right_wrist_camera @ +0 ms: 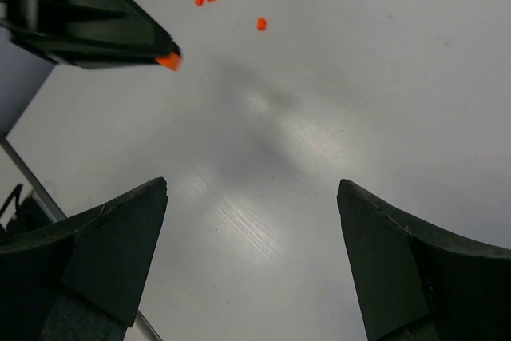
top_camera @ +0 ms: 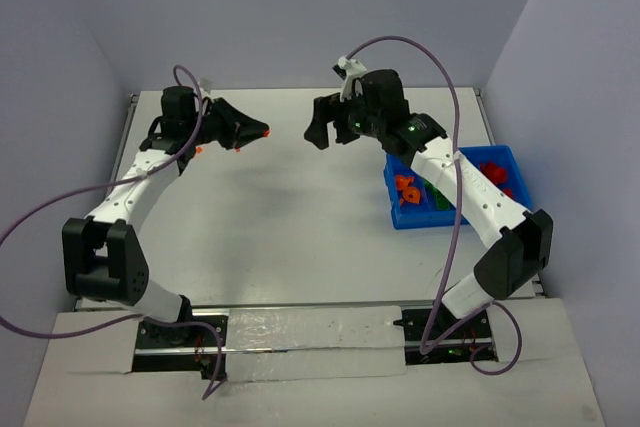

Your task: Sort the legos into containers by color

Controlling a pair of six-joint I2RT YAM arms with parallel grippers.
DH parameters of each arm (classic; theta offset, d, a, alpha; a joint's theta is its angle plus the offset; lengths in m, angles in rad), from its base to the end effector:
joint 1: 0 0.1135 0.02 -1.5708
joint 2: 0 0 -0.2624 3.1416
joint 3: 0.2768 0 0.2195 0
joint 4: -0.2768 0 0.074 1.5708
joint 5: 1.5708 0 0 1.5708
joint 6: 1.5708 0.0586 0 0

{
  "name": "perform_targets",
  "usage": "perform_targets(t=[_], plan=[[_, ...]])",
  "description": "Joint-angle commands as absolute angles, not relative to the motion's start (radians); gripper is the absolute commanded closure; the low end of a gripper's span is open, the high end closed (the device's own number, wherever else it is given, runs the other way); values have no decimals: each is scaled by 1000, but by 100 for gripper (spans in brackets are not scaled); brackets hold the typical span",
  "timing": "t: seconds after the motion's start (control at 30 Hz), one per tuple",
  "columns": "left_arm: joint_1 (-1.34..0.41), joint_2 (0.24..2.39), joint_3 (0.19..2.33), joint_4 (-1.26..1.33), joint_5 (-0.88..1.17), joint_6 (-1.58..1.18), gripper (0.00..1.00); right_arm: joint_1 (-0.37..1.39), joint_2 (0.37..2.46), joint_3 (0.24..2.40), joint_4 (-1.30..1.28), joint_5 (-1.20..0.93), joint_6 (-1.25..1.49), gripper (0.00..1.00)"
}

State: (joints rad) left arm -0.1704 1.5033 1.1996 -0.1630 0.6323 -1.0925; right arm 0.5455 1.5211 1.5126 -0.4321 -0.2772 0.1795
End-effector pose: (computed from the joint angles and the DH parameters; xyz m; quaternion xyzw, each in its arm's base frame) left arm 0.3194 -0.0901 0.3148 -0.2140 0.7973 -0.5079 0.2461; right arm 0.2794 0.1883 0.3782 -0.2250 0.8090 0.2972 0.4545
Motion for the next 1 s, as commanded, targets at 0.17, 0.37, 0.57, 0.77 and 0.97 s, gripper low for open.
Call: perform_targets(t=[0.17,0.37,0.57,0.77,0.97], plan=[[-208,1529,1042,190,792,-1689,100,640,1571,1555,-273,-265,260,8],[-234,1509,970,364,825,-1877,100,671,1613,1556,-260,-249,249,15],[-252,1509,966,381,842,-1912,100,688,1632,1562,-269,-247,226,21],[-265,1514,965,399,861,-1927,100,692,1630,1535,-246,-227,213,38],[-273,1512,953,397,857,-1921,100,692,1618,1526,-229,-223,210,51]])
